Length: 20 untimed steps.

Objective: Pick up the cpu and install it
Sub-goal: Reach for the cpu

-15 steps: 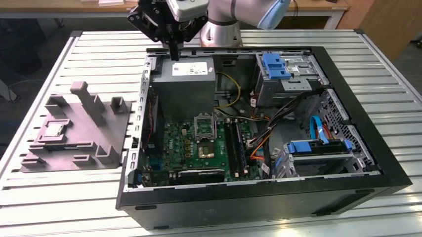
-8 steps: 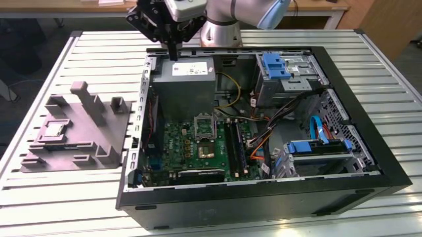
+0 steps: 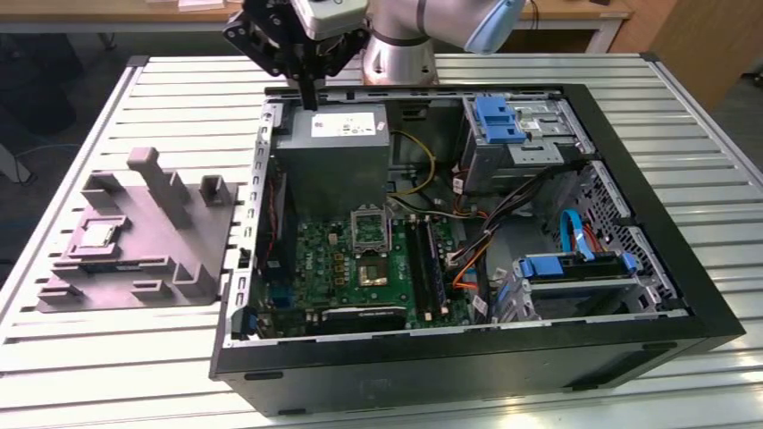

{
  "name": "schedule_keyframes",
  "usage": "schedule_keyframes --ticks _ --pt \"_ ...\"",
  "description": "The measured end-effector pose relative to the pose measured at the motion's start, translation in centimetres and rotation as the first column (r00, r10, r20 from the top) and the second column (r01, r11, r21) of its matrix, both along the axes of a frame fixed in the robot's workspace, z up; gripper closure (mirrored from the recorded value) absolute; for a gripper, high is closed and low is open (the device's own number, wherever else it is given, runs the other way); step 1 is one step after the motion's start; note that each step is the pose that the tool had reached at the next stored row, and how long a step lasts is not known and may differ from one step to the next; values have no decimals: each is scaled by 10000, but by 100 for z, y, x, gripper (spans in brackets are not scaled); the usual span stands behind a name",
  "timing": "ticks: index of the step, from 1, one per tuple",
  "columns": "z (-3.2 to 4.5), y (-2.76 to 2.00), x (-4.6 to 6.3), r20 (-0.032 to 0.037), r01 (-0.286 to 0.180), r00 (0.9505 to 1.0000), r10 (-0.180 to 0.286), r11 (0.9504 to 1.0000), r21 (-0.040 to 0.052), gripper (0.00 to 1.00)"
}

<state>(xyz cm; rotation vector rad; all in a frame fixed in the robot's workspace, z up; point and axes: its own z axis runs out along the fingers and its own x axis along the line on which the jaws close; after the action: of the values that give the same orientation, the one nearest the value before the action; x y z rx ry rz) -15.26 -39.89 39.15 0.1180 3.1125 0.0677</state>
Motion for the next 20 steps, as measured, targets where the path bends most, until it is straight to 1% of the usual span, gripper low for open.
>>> schedule_keyframes --ticks 20 --pt "-3 0 -78 0 0 10000 0 10000 0 89"
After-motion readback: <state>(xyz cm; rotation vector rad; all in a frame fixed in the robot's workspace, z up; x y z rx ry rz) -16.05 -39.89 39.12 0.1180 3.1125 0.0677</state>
